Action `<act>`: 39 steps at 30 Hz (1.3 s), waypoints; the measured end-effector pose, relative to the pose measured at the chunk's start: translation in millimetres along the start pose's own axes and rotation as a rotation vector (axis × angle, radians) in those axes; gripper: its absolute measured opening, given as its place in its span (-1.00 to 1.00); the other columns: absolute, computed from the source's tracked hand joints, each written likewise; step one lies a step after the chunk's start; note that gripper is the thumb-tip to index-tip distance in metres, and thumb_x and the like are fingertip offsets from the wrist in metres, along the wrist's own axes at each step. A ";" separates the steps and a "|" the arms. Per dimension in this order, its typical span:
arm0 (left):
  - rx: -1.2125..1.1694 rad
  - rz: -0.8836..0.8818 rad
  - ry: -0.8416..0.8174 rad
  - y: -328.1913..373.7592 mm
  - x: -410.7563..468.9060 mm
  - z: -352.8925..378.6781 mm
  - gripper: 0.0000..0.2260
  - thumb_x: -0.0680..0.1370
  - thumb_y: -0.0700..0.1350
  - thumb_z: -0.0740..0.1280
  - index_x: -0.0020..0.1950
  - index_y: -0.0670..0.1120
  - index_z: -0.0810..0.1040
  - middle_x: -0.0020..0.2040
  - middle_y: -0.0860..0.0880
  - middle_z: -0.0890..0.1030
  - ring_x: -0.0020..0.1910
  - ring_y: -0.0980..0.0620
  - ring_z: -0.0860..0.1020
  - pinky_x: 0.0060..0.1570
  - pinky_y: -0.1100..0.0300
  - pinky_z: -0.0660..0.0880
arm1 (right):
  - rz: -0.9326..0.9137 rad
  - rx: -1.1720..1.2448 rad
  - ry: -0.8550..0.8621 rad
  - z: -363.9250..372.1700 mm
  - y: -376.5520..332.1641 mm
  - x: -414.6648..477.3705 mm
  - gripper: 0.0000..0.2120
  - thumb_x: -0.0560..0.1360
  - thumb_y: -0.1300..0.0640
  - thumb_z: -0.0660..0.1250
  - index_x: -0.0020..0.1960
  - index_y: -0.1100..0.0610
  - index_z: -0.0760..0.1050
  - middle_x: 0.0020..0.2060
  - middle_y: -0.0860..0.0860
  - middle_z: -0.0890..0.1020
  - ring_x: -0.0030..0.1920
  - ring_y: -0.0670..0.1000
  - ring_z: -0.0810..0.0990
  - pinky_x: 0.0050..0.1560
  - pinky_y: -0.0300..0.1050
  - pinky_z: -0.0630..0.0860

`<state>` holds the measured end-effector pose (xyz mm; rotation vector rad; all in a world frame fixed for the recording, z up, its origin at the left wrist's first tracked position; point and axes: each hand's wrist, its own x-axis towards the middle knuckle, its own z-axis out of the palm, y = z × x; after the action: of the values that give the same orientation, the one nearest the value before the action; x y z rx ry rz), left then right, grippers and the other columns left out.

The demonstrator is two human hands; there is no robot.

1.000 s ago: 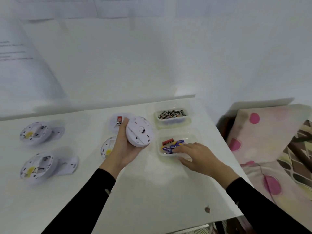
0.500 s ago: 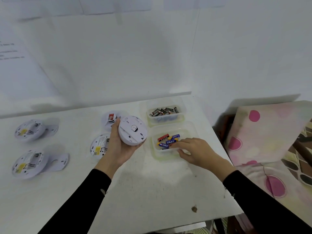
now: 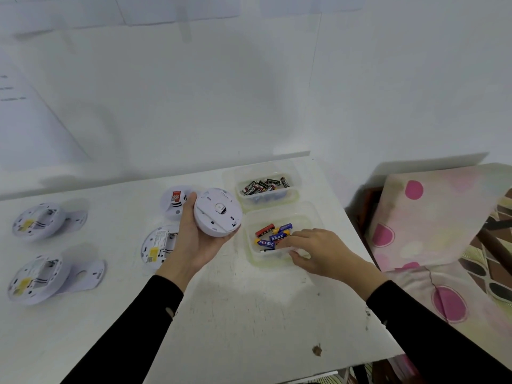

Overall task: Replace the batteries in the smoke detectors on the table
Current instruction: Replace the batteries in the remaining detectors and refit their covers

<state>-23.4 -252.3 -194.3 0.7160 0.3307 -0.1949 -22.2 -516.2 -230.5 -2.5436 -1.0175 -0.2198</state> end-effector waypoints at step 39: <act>0.087 0.036 -0.097 -10.9 -6.1 4.8 -0.45 0.59 0.24 0.08 0.18 -0.12 0.67 0.23 -0.21 0.62 0.19 -0.17 0.61 0.15 -0.07 0.58 | 0.046 0.431 0.195 -24.1 -69.5 75.5 -0.36 0.25 -0.16 0.39 0.26 0.08 0.44 0.11 -0.04 0.44 0.17 -0.05 0.41 0.25 -0.18 0.26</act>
<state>-31.1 -263.2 -195.3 0.7956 0.2177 -0.2099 -15.5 -432.9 -166.4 -2.1083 -0.8269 -0.2050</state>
